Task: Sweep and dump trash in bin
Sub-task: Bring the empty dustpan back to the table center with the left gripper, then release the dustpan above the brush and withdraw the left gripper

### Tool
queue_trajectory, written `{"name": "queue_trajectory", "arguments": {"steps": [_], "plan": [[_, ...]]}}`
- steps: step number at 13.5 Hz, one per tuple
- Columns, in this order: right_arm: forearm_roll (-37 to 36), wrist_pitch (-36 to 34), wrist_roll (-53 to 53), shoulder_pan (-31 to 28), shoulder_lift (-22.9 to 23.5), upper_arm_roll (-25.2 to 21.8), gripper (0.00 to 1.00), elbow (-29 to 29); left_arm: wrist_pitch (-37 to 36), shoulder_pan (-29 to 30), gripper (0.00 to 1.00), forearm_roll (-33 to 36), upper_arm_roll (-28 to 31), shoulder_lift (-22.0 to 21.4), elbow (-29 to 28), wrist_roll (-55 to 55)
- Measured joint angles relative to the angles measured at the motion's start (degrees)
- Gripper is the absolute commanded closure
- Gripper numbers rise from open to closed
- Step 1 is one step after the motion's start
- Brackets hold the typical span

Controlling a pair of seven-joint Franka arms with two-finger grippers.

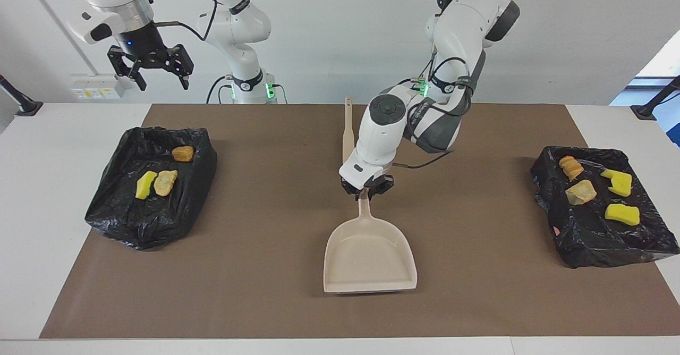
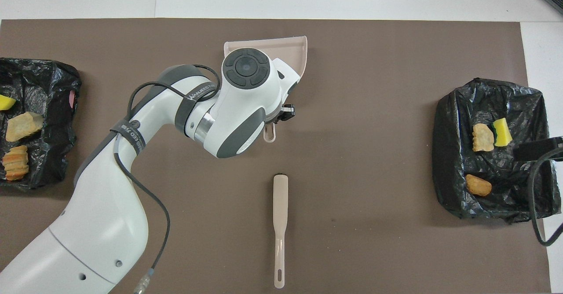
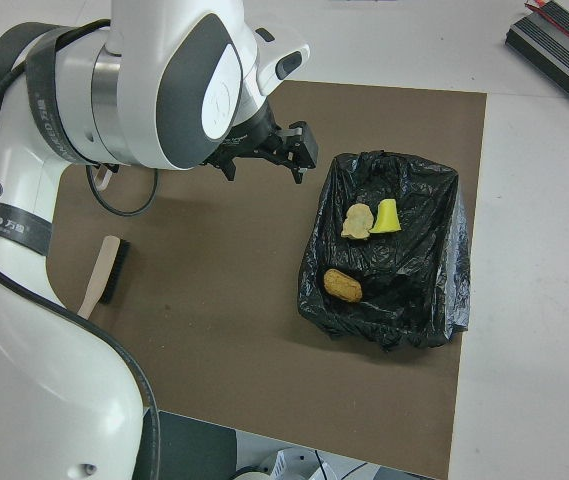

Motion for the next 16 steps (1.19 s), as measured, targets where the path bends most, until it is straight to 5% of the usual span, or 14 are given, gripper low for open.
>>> {"name": "queue_trajectory", "arguments": {"steps": [2,6,8,16], "plan": [[0.0,0.0,0.0,0.0,0.0,0.0,0.0,0.0,-0.03,-1.17,1.0,0.12,-0.04,1.62,0.66,-0.32],[0.0,0.0,0.0,0.0,-0.01,0.0,0.0,-0.09,-0.42,-1.86,0.17,0.12,-0.47,1.71,1.34,-0.34],[0.0,0.0,0.0,0.0,-0.03,0.0,0.0,-0.14,-1.68,-2.27,0.02,0.38,-0.55,1.69,1.62,-0.34],[0.0,0.0,0.02,0.0,-0.06,0.0,0.0,-0.16,-6.64,-2.51,0.0,0.69,1.11,-3.32,2.5,-0.37]]}}
